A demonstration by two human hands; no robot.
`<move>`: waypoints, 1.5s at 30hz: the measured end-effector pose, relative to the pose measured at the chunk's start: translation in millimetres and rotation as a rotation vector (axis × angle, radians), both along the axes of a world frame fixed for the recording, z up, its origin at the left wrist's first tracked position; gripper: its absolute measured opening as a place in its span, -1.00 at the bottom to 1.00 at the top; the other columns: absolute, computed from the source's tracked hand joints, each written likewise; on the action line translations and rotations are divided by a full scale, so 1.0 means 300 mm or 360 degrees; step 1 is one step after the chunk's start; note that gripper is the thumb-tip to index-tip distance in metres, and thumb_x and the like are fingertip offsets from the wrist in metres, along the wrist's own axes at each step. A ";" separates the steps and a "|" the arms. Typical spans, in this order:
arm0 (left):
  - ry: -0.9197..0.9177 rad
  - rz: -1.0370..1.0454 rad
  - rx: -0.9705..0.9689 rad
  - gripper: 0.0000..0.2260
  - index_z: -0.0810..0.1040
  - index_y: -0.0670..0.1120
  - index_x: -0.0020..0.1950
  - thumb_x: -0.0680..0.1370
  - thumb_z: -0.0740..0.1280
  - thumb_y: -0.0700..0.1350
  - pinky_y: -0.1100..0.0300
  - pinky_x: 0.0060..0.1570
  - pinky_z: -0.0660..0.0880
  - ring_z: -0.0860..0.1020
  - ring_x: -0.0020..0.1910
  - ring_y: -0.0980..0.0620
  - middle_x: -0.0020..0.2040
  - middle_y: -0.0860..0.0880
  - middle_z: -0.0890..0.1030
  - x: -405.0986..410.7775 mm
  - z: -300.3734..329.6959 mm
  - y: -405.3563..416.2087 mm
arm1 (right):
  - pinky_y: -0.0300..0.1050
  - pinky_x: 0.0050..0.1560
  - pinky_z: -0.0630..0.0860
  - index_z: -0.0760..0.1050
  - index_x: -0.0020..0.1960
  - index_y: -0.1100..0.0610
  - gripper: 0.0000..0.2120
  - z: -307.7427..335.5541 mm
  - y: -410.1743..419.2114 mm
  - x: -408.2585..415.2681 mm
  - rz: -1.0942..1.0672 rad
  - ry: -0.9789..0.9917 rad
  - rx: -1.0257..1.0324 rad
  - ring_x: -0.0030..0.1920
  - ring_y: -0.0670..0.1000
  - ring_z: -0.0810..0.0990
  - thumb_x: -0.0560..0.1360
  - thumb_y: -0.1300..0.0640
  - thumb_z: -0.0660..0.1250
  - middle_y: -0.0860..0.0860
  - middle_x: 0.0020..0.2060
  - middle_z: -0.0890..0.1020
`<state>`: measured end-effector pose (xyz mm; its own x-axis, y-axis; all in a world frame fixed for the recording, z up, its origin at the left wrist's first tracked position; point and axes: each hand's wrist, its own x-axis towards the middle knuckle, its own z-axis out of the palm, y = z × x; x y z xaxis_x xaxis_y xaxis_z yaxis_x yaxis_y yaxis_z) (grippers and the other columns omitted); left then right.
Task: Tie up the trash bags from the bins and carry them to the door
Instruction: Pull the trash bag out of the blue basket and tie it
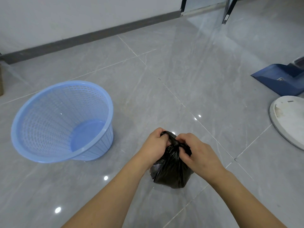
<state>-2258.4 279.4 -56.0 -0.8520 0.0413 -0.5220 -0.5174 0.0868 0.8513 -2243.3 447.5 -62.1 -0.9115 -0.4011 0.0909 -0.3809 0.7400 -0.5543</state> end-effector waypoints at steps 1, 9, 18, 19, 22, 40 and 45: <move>-0.0039 0.0009 0.0015 -0.84 0.52 -0.11 -0.05 0.62 0.16 -0.19 0.16 -0.26 0.42 0.45 -0.35 0.04 -0.35 -0.01 0.49 -0.005 0.007 0.000 | -0.08 -0.30 0.56 0.40 0.20 -0.09 -0.72 -0.001 -0.001 -0.003 0.0027 0.0074 0.0054 -0.29 -0.05 0.57 0.51 0.11 0.23 -0.15 -0.06 0.53; -0.0110 -0.0142 0.0106 -0.74 0.45 -0.04 0.10 0.46 0.29 -0.29 0.23 -0.31 0.41 0.47 -0.30 0.05 -0.22 0.00 0.52 0.017 0.035 -0.038 | -0.26 -0.30 0.47 0.56 -0.06 -0.05 -0.88 -0.015 -0.019 -0.014 -0.0107 -0.0128 -0.0012 -0.31 -0.10 0.52 0.51 0.08 0.24 -0.15 -0.17 0.50; 0.1142 -0.0557 -0.1294 -0.83 0.39 0.07 -0.02 0.49 0.25 -0.19 0.19 0.05 0.16 0.34 -0.06 0.07 -0.23 0.17 0.40 0.051 -0.018 -0.054 | -0.19 -0.43 0.05 0.42 -0.13 0.15 -0.84 0.038 -0.040 -0.037 -0.0458 -0.1865 -0.1288 -0.49 -0.10 0.16 0.55 0.30 0.13 -0.06 -0.47 0.28; 0.1197 -0.0585 -0.1356 -0.85 0.40 0.04 -0.03 0.48 0.25 -0.19 0.18 0.04 0.16 0.37 -0.09 0.06 -0.22 0.16 0.42 0.053 -0.022 -0.052 | -0.19 -0.43 0.05 0.38 -0.18 0.13 -0.84 0.040 -0.038 -0.038 -0.0426 -0.1922 -0.1307 -0.49 -0.10 0.16 0.52 0.30 0.11 -0.06 -0.46 0.28; 0.1291 -0.0600 -0.1446 -0.92 0.40 0.01 -0.07 0.50 0.28 -0.13 0.15 -0.01 0.20 0.40 -0.16 0.05 -0.19 0.13 0.45 0.066 -0.047 -0.057 | -0.17 -0.40 0.03 0.34 -0.27 0.10 -0.86 0.043 -0.030 -0.043 -0.0333 -0.2003 -0.1296 -0.46 -0.09 0.16 0.43 0.24 0.09 -0.05 -0.41 0.27; 0.0982 -0.0463 -0.0814 -0.97 0.52 -0.01 -0.13 0.51 0.31 -0.12 0.21 -0.17 0.43 0.46 -0.23 0.17 -0.17 0.16 0.48 0.129 -0.069 -0.064 | -0.21 -0.46 0.15 0.41 -0.16 0.15 -0.90 0.045 -0.068 -0.039 -0.0649 -0.1562 -0.0831 -0.46 -0.05 0.21 0.50 0.24 0.15 0.00 -0.41 0.30; 0.0129 0.0046 -0.0133 -0.89 0.49 -0.15 -0.21 0.52 0.28 -0.19 0.25 -0.35 0.37 0.46 -0.39 0.11 -0.34 -0.01 0.54 0.100 -0.007 -0.065 | -0.26 -0.40 0.31 0.52 -0.13 0.10 -0.86 0.037 -0.062 -0.039 -0.0728 -0.1351 -0.0763 -0.40 -0.07 0.38 0.55 0.22 0.22 0.00 -0.34 0.46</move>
